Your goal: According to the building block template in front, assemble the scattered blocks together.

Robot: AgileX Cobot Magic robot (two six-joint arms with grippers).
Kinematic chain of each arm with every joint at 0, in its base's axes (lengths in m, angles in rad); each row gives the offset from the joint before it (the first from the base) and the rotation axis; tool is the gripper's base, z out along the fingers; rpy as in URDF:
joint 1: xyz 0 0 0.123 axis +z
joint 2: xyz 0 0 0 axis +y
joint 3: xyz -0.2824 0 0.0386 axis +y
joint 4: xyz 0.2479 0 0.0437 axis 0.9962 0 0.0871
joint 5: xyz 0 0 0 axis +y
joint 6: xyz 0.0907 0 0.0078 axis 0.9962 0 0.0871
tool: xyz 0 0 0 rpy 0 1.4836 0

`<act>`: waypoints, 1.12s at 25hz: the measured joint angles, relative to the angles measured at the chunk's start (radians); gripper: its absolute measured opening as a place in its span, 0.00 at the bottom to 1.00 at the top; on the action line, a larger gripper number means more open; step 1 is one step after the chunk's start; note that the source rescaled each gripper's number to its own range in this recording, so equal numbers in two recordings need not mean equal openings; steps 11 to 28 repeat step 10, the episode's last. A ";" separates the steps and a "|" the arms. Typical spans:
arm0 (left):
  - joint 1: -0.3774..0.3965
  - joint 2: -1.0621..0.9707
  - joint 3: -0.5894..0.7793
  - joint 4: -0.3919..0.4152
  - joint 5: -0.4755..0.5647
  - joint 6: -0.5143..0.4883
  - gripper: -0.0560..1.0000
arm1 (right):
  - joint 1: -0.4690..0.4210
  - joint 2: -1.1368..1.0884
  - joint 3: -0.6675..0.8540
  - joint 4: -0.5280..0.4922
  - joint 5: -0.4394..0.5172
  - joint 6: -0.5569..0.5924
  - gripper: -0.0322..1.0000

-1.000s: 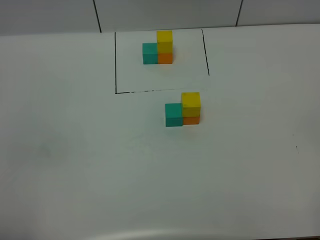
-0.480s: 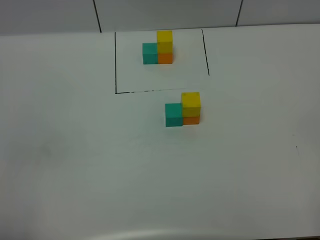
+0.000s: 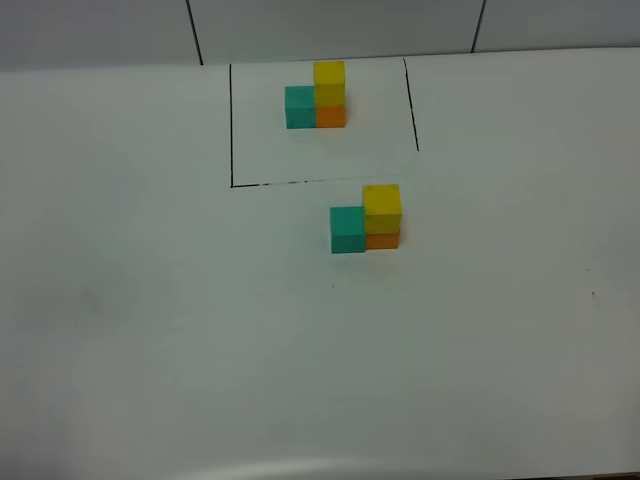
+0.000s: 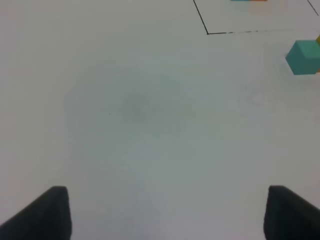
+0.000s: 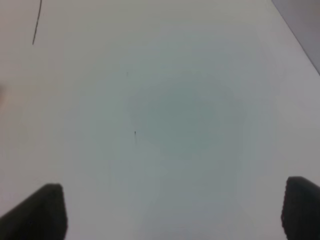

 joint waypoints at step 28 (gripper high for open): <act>0.000 0.000 0.000 0.000 0.000 0.000 0.68 | 0.000 0.000 0.000 0.001 0.000 0.000 0.97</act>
